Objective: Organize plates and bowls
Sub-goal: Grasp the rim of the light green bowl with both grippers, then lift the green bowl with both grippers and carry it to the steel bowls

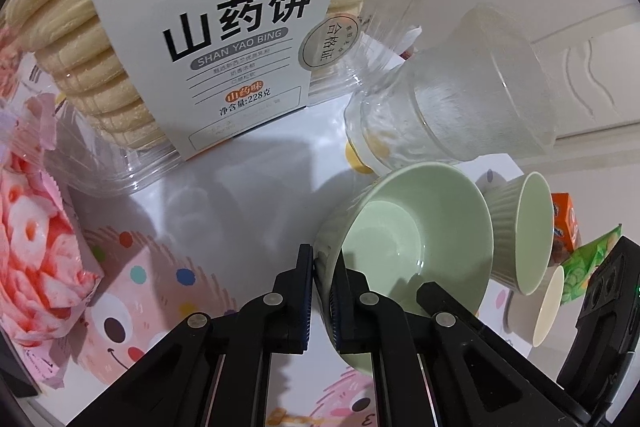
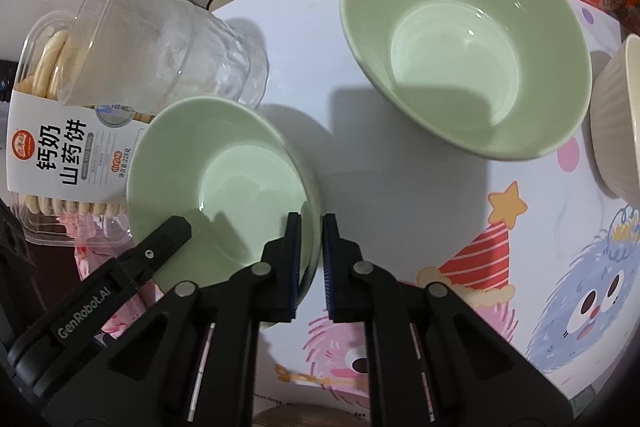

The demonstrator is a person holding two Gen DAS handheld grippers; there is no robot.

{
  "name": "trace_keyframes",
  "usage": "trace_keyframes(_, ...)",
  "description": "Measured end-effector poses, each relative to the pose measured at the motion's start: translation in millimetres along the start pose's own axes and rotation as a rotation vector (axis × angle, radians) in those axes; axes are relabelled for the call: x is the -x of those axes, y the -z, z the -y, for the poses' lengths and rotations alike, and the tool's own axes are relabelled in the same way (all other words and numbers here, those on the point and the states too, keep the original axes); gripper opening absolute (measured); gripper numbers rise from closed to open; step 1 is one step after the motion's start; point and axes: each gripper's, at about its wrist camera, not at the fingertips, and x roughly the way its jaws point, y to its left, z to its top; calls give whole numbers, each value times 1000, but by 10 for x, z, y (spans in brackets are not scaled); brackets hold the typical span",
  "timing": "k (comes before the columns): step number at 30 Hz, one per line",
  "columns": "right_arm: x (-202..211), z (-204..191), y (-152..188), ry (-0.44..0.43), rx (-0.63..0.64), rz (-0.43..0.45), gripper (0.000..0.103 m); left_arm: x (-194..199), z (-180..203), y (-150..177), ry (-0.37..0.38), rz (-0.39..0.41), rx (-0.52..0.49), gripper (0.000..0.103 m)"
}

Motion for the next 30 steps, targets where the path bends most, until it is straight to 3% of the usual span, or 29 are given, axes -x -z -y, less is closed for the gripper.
trace_keyframes(13, 296, 53, 381, 3, 65, 38, 12, 181, 276, 497, 18, 17, -66, 6)
trace_keyframes(23, 691, 511, 868, 22, 70, 82, 12, 216, 728, 1151, 24, 6, -149, 6)
trace_keyframes(30, 959, 1077, 1338, 21, 49, 100, 12, 200, 1065, 1730, 25, -13, -221, 7)
